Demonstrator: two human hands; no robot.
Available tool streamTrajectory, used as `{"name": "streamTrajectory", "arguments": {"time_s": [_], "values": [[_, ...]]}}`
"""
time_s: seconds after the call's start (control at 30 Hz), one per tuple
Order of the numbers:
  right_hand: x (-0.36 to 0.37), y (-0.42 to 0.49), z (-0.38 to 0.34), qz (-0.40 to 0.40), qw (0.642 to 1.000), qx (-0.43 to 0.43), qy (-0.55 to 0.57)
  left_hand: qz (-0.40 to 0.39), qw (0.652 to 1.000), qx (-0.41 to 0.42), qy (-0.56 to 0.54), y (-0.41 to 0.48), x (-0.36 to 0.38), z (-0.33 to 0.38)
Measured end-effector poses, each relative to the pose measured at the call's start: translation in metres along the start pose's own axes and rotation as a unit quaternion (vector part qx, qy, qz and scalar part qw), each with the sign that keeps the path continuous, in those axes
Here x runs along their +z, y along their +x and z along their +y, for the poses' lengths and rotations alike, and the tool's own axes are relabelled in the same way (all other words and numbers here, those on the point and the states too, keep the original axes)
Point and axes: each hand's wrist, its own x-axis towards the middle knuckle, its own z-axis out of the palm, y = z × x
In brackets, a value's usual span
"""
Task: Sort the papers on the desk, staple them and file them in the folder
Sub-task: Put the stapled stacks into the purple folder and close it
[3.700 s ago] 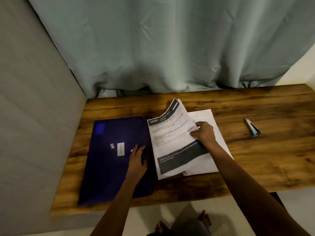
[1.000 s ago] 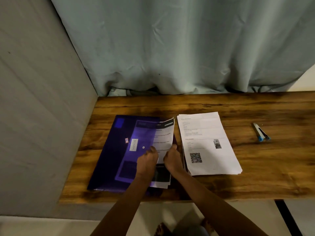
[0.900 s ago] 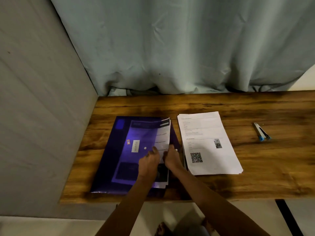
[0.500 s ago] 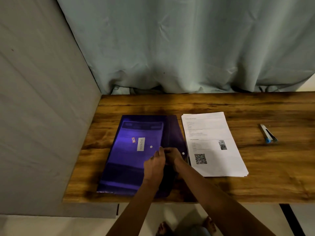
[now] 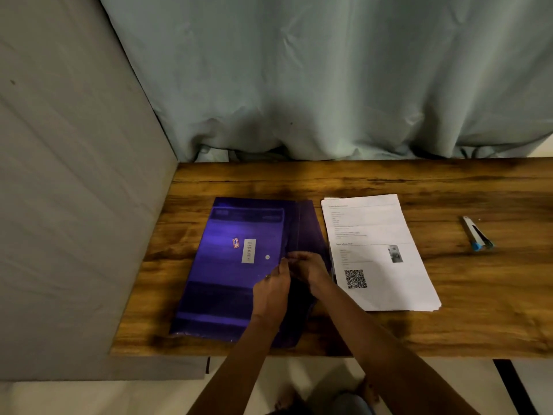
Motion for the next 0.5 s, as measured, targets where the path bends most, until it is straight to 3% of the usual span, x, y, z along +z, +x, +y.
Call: {"name": "streamTrajectory", "arguments": {"time_s": [0.07,0.2,0.33,0.4,0.5], "values": [[-0.013,0.000,0.000,0.049,0.998,-0.031,0.031,0.020,1.000,0.003,-0.001,0.002,0.005,0.000],[-0.044,-0.011,-0.007,0.135,0.975,-0.172,-0.033,0.014,1.000,-0.001,0.003,0.005,0.013,0.000],[-0.088,-0.025,-0.019,0.247,0.907,-0.302,-0.157,0.022,0.999,-0.006,0.035,0.006,0.021,0.001],[-0.116,-0.023,-0.017,0.302,0.874,-0.314,-0.215,0.020,0.999,-0.010,0.044,0.007,0.027,0.001],[-0.162,-0.010,-0.002,0.343,0.856,-0.221,-0.317,0.011,0.999,-0.020,0.035,0.006,0.038,0.000]]}}
